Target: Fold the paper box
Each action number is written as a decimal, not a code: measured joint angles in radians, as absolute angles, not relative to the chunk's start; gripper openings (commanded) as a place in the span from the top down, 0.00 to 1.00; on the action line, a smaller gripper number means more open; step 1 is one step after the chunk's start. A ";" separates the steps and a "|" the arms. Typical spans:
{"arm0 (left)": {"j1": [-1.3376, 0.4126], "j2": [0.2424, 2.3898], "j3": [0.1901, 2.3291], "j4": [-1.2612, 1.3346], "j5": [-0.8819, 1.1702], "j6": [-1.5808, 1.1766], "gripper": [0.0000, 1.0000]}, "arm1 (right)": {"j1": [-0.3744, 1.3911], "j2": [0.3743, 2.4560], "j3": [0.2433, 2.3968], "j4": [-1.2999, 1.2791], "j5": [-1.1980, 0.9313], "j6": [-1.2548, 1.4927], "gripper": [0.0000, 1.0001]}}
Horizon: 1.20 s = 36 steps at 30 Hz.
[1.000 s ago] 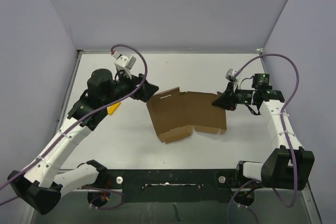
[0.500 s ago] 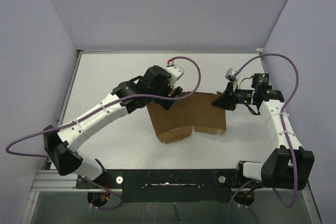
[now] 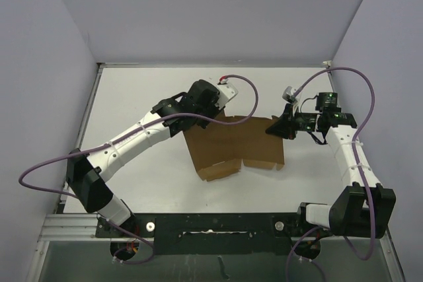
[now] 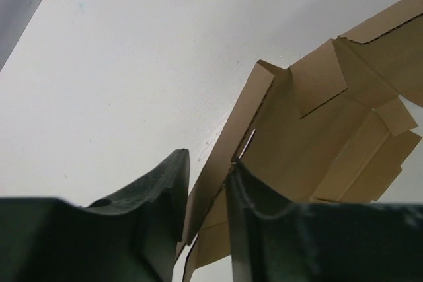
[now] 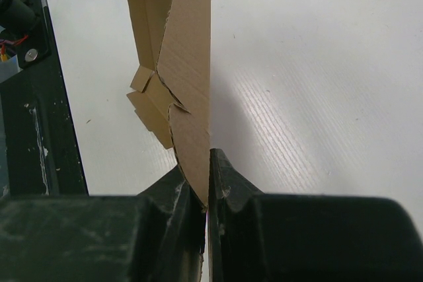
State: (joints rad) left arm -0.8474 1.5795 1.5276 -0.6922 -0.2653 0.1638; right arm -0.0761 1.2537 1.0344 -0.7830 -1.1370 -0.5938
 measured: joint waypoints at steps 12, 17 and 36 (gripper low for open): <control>-0.823 1.579 1.522 -0.660 -0.149 0.223 1.00 | -0.069 1.257 1.047 -0.772 -1.134 -0.591 0.89; -0.762 1.539 1.433 -0.587 -0.070 0.193 1.00 | -0.070 1.259 1.047 -0.752 -1.110 -0.551 0.63; -0.604 1.168 1.008 -0.296 0.159 0.027 1.00 | -0.073 1.358 0.998 -0.589 -1.164 -0.426 0.38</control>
